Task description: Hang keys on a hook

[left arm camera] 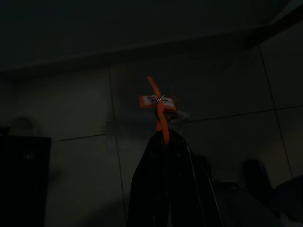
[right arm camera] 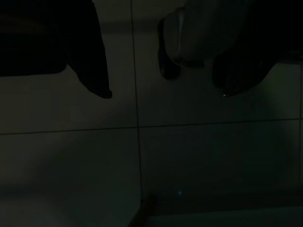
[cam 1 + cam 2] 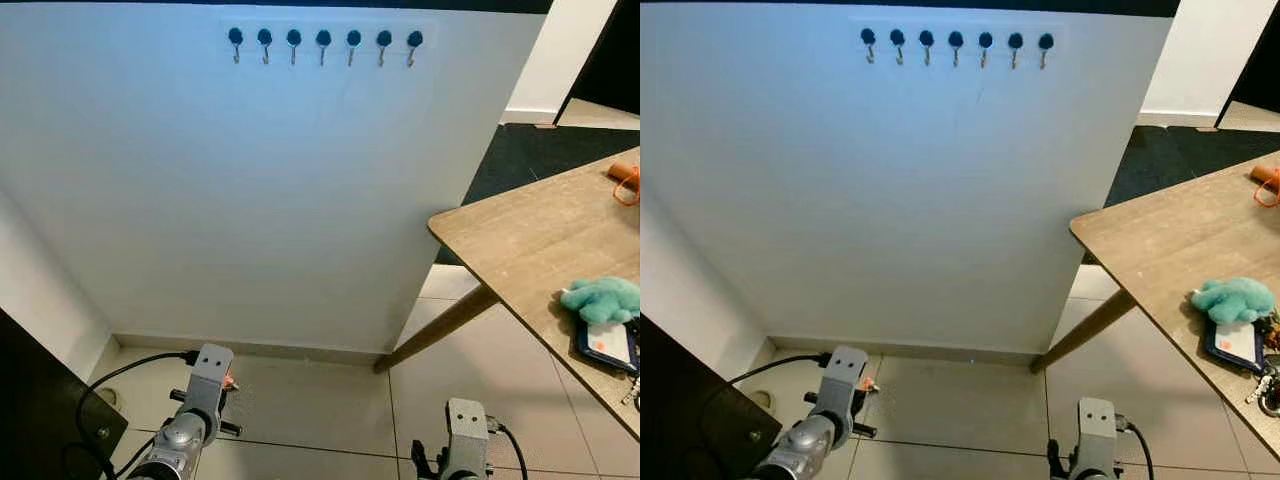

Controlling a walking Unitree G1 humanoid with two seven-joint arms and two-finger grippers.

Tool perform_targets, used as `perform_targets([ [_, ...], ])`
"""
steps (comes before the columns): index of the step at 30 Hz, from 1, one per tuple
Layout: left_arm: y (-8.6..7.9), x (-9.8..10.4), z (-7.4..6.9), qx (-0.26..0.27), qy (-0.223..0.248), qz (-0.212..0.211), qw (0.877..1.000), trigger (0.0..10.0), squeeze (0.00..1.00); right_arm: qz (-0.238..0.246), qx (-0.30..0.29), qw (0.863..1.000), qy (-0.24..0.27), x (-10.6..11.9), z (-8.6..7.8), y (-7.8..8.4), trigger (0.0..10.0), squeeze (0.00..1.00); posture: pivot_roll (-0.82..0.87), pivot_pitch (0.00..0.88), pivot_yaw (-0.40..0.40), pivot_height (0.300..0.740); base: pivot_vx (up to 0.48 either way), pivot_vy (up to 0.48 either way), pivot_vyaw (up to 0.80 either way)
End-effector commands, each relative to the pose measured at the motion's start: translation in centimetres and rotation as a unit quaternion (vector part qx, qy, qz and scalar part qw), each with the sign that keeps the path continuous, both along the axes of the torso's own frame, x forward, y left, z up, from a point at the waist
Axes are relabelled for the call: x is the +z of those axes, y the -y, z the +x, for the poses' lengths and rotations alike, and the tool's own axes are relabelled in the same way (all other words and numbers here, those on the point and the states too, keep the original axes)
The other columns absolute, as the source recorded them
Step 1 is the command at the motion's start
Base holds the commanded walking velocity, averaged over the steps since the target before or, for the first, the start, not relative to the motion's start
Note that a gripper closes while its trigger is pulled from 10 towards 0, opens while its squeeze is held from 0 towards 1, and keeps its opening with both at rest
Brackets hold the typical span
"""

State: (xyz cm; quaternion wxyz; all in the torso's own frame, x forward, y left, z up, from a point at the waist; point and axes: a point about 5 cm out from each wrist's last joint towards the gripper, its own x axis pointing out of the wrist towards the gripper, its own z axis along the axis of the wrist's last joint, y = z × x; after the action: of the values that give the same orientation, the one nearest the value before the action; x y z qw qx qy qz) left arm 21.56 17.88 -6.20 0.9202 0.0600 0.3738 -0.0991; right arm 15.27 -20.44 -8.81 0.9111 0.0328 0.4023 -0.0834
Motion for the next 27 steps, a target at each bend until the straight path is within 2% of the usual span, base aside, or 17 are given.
perform_targets([
  [1, 0.16, -0.07, -0.09, 0.004, -0.001, -0.002, 1.0, 10.0, 0.0, 0.003, -0.006, 1.0, 0.005, 0.07, 0.06, 0.08, 10.0, 0.0, 0.03, 0.0, -0.008, 0.74, 0.0, 0.0, 0.0],
  [10, 0.16, 0.09, 0.08, 0.012, 0.011, -0.001, 1.0, 10.0, 0.0, 0.008, -0.002, 1.0, 0.009, 0.09, 0.16, -0.14, 10.0, 0.0, 0.03, 0.0, -0.011, 0.74, 0.0, 0.0, 0.0],
  [15, 0.27, 0.05, 0.0, 0.0, 0.011, 0.001, 1.0, 10.0, 0.0, 0.008, 0.0, 1.0, 0.009, 0.09, 0.18, -0.2, 10.0, 0.0, 0.03, 0.0, -0.012, 0.74, 0.0, 0.0, 0.0],
  [20, 0.29, 0.27, 0.11, 0.005, 0.028, -0.012, 1.0, 10.0, 0.0, 0.008, 0.001, 1.0, 0.008, 0.02, -0.02, -0.21, 10.0, 0.0, 0.03, 0.0, -0.013, 0.74, 0.0, 0.48, 0.0],
  [22, 0.18, 0.31, 0.14, 0.004, 0.031, -0.002, 1.0, 10.0, 0.0, 0.008, 0.002, 1.0, 0.007, 0.0, -0.09, -0.21, 10.0, 0.0, 0.03, 0.0, -0.012, 0.74, 0.0, 0.0, 0.0],
  [27, -0.12, 0.49, 0.27, 0.016, 0.04, -0.011, 0.999, 10.0, 0.0, 0.009, 0.0, 1.0, 0.006, -0.07, -0.27, -0.24, 10.0, 0.0, 0.03, 0.0, -0.012, 0.74, 0.0, 0.0, 0.0],
])
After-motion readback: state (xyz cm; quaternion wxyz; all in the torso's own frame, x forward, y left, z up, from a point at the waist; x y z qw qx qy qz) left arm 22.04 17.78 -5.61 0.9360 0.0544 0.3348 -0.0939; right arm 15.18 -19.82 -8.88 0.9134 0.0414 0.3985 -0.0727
